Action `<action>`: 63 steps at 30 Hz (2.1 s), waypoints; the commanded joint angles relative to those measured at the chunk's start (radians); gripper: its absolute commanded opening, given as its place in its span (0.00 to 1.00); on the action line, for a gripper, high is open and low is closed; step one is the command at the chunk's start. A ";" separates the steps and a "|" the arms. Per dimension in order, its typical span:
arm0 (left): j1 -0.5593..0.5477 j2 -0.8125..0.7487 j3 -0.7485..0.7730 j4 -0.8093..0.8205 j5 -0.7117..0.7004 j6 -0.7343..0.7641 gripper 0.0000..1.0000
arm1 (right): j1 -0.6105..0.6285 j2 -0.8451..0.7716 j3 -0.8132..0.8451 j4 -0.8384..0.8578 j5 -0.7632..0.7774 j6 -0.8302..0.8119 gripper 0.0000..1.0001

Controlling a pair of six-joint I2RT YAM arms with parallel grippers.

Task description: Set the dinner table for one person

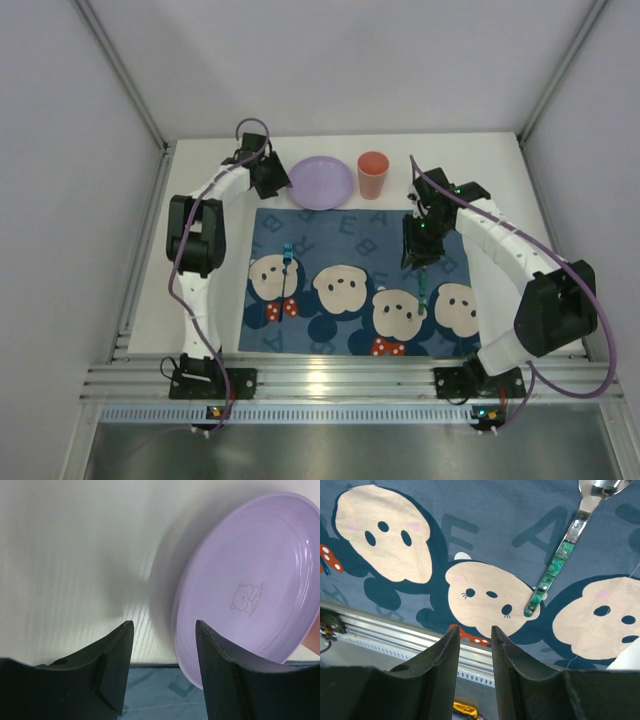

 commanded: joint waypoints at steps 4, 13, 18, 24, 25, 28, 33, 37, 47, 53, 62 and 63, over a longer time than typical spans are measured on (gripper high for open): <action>-0.023 0.078 0.129 0.018 0.036 -0.031 0.53 | -0.033 -0.009 0.037 -0.030 0.040 -0.036 0.31; -0.028 0.130 0.195 -0.007 0.029 -0.028 0.00 | -0.062 0.014 0.033 -0.025 0.039 -0.038 0.30; -0.026 0.097 0.224 -0.047 0.006 0.006 0.00 | -0.062 0.020 0.025 -0.013 0.019 -0.033 0.29; -0.025 -0.027 0.155 -0.048 -0.003 0.052 0.00 | -0.062 0.001 0.013 -0.002 0.010 -0.027 0.29; -0.025 -0.050 0.120 -0.045 -0.002 0.053 0.00 | -0.063 -0.003 0.010 -0.001 0.008 -0.025 0.29; -0.026 -0.136 0.039 -0.027 0.018 0.058 0.00 | -0.062 -0.017 0.003 0.005 0.004 -0.022 0.29; -0.037 -0.293 -0.097 -0.021 0.026 0.079 0.00 | -0.062 -0.045 0.009 0.008 -0.013 -0.022 0.38; -0.051 -0.394 -0.233 -0.021 0.039 0.101 0.00 | -0.062 -0.060 0.017 0.016 -0.027 -0.022 0.86; -0.323 -0.574 -0.472 -0.061 -0.032 0.127 0.00 | -0.062 -0.111 0.019 0.024 -0.032 -0.018 1.00; -0.468 -0.603 -0.589 -0.021 -0.036 0.069 0.00 | -0.063 -0.175 -0.032 0.022 -0.032 -0.012 1.00; -0.547 -0.624 -0.674 -0.028 -0.094 0.046 0.00 | -0.062 -0.284 -0.135 0.021 -0.030 -0.012 1.00; -0.554 -0.624 -0.690 -0.030 -0.098 0.041 0.00 | -0.062 -0.289 -0.139 0.021 -0.029 -0.012 1.00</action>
